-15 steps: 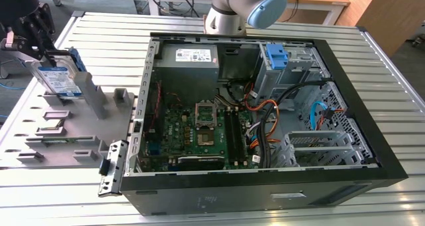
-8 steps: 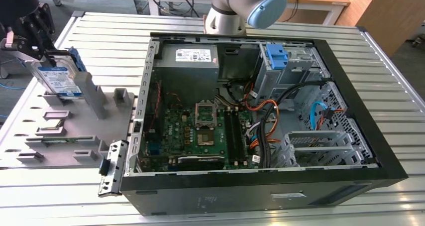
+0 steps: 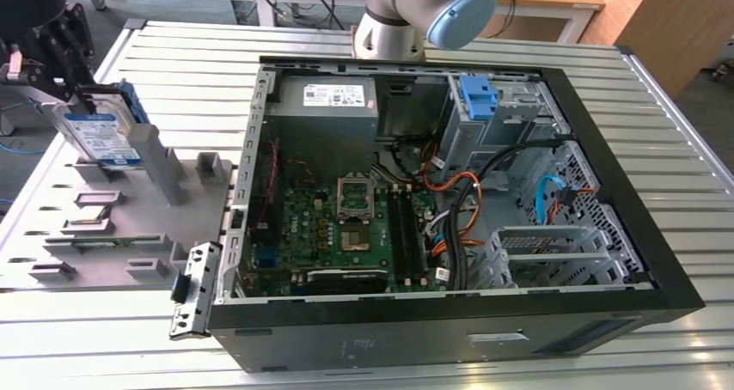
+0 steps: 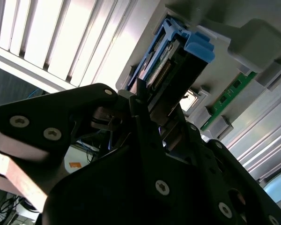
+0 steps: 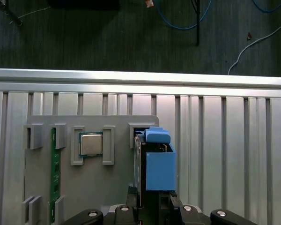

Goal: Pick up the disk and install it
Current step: 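Pick up the disk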

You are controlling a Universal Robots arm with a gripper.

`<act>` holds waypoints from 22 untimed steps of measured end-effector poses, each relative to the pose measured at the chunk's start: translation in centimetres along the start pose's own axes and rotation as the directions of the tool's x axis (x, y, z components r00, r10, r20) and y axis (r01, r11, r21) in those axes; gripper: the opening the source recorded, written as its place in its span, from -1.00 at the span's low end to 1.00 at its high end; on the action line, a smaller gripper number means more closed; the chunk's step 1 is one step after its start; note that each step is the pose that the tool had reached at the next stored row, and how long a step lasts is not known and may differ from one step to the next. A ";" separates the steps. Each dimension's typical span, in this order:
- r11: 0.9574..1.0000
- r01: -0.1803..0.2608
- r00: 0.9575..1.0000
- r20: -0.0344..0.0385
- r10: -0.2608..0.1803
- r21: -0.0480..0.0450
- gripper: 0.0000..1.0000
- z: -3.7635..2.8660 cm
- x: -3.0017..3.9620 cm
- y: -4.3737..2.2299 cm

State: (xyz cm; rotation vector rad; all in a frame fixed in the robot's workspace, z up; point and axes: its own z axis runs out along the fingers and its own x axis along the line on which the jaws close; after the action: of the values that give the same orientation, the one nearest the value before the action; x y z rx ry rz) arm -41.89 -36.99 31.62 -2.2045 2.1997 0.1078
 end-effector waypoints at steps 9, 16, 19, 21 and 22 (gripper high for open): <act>1.000 0.000 1.000 0.000 0.000 0.000 -0.30 -2.16 -0.14 0.07; 1.000 0.000 1.000 0.000 0.000 0.000 -0.30 -4.14 -0.28 0.13; 1.000 0.000 1.000 0.000 0.000 0.000 -0.30 -4.97 -0.33 0.15; 1.000 0.000 1.000 0.000 0.000 0.000 -0.30 -5.50 -0.37 0.17; 1.000 0.000 1.000 0.000 0.000 0.000 -0.30 -5.75 -0.39 0.18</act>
State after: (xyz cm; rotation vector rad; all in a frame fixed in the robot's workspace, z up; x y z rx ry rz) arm -41.89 -36.99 37.39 -2.2044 2.1996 0.1078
